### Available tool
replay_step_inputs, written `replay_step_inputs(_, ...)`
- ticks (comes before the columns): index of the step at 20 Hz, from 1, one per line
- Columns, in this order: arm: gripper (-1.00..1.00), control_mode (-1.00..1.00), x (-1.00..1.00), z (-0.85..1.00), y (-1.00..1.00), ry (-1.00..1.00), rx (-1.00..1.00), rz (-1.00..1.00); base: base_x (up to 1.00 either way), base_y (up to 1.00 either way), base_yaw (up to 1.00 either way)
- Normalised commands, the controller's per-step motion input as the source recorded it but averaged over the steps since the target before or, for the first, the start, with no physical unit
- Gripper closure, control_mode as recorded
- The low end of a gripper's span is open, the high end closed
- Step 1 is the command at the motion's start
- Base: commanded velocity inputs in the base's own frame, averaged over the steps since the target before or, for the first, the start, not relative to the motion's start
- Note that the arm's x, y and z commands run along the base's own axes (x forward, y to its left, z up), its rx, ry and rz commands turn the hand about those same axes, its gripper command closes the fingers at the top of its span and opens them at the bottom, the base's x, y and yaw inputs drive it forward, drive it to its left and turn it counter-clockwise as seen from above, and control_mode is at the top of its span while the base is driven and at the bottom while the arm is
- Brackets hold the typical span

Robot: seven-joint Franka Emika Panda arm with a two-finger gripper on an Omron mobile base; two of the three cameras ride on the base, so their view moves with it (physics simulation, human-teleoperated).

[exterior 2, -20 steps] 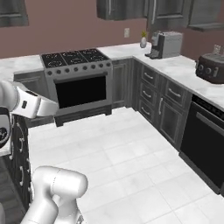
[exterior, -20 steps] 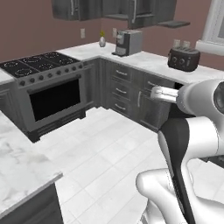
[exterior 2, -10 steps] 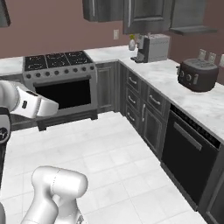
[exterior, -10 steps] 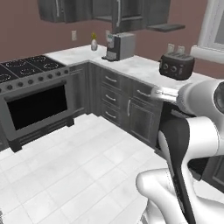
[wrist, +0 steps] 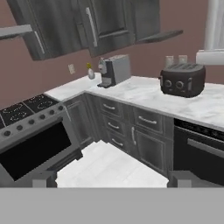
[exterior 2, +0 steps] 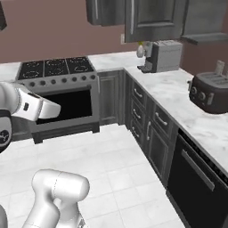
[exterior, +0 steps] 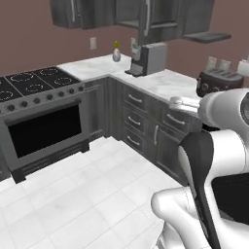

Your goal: Get the candle and the beer from the cabinet and move them to the dining counter.

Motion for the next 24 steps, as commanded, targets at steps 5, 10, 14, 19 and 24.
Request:
replay_step_inputs(5, -1.0, 1.0, 0.0, 0.0, 0.0, 0.0, 0.0, 0.0, 1.0, 0.0, 0.19)
replay_step_inputs(10, -1.0, 1.0, 0.0, 0.0, 0.0, 0.0, 0.0, 0.0, 1.0, 0.01, 0.14)
replay_step_inputs(14, -1.0, 1.0, 0.0, 0.0, 0.0, 0.0, 0.0, 0.0, 1.0, 0.0, 0.05)
replay_step_inputs(19, -1.0, 1.0, 0.0, 0.0, 0.0, 0.0, 0.0, 0.0, 1.0, 0.02, 0.02)
replay_step_inputs(24, -1.0, 1.0, 0.0, 0.0, 0.0, 0.0, 0.0, 0.0, 1.0, 0.02, 0.0)
